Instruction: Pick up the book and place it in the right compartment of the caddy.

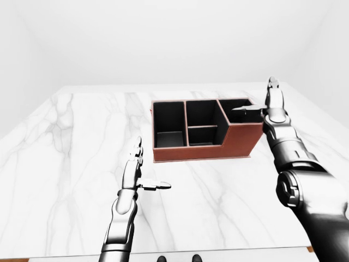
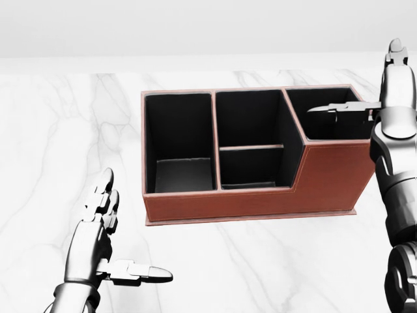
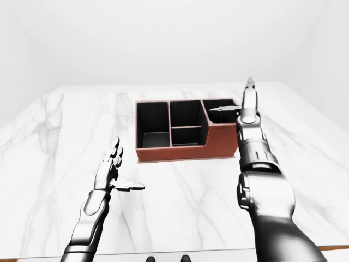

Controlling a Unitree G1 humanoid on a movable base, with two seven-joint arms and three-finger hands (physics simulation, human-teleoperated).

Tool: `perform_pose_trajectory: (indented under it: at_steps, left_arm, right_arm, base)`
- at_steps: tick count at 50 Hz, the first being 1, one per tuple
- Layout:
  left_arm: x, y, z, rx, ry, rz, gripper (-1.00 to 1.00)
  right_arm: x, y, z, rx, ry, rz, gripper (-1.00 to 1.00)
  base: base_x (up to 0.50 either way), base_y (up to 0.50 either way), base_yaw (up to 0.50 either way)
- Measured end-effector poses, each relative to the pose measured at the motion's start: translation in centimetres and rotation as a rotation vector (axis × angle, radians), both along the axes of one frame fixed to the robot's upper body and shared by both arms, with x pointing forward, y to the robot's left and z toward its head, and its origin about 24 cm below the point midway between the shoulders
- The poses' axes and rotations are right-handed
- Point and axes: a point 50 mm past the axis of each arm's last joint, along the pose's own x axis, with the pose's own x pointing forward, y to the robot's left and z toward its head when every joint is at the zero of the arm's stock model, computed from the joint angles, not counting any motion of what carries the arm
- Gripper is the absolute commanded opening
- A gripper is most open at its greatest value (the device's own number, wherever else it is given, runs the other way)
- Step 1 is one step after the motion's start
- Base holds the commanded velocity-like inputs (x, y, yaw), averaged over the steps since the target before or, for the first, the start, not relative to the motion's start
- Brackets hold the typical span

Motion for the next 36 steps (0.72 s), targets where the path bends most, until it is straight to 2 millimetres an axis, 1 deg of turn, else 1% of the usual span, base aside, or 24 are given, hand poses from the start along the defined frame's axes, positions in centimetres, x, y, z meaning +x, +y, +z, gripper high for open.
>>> perform_pose_trajectory:
  at_steps: [3,6,7,10,14,16,19,22,24,27,30,33,36]
  left_arm:
    - [0.0,0.0,0.0,0.0,-0.001,0.0,1.0]
    - [0.0,0.0,0.0,0.001,-0.002,0.0,1.0]
    - [0.0,0.0,0.1,0.001,-0.002,0.0,1.0]
    - [0.0,0.0,0.1,0.001,-0.003,0.0,1.0]
    - [0.0,0.0,0.1,0.0,-0.003,0.0,1.0]
    - [0.0,0.0,0.1,0.0,-0.003,0.0,1.0]
    - [-0.1,0.0,0.1,0.0,-0.003,0.0,1.0]
    - [-0.1,0.0,0.1,0.0,-0.003,0.0,1.0]
    - [-0.1,0.0,0.1,-0.001,-0.003,0.0,1.0]
    - [-0.1,0.0,0.1,-0.001,-0.003,0.0,1.0]
    - [-0.1,0.0,0.1,-0.001,-0.003,0.0,1.0]
    - [-0.2,0.0,0.0,-0.001,-0.003,0.0,1.0]
    - [-0.2,0.0,0.0,-0.001,-0.002,-0.001,1.0]
  right_arm:
    - [0.1,-0.2,1.6,0.002,-0.046,-0.003,1.0]
    - [-0.1,-0.3,4.2,-0.004,-0.116,-0.005,1.0]
    - [-0.3,-0.3,5.3,-0.008,-0.16,0.001,1.0]
    - [-1.2,0.1,9.5,-0.044,-0.333,0.032,1.0]
    - [-3.5,1.0,14.8,-0.103,-0.565,0.08,1.0]
    - [-5.1,1.6,17.2,-0.135,-0.679,0.104,1.0]
    - [-7.7,2.6,20.2,-0.186,-0.838,0.138,1.0]
    - [-10.7,3.8,22.7,-0.245,-0.994,0.173,1.0]
    - [-12.7,4.6,24.0,-0.287,-1.091,0.195,1.0]
    - [-15.9,5.8,25.6,-0.342,-1.234,0.23,1.0]
    - [-19.2,7.1,26.7,-0.406,-1.375,0.266,1.0]
    - [-22.6,8.3,27.4,-0.473,-1.515,0.3,1.0]
    - [-26.1,9.6,27.6,-0.546,-1.661,0.336,1.0]
  base:
    - [0.0,0.0,0.0]
    - [0.0,0.0,0.0]
    - [0.0,0.0,0.0]
    - [0.0,0.0,0.0]
    - [0.0,0.0,0.0]
    - [0.0,0.0,0.0]
    - [0.0,0.0,0.0]
    - [0.0,0.0,0.0]
    - [0.0,0.0,0.0]
    - [0.0,0.0,0.0]
    - [0.0,0.0,0.0]
    - [0.0,0.0,0.0]
    - [0.0,0.0,0.0]
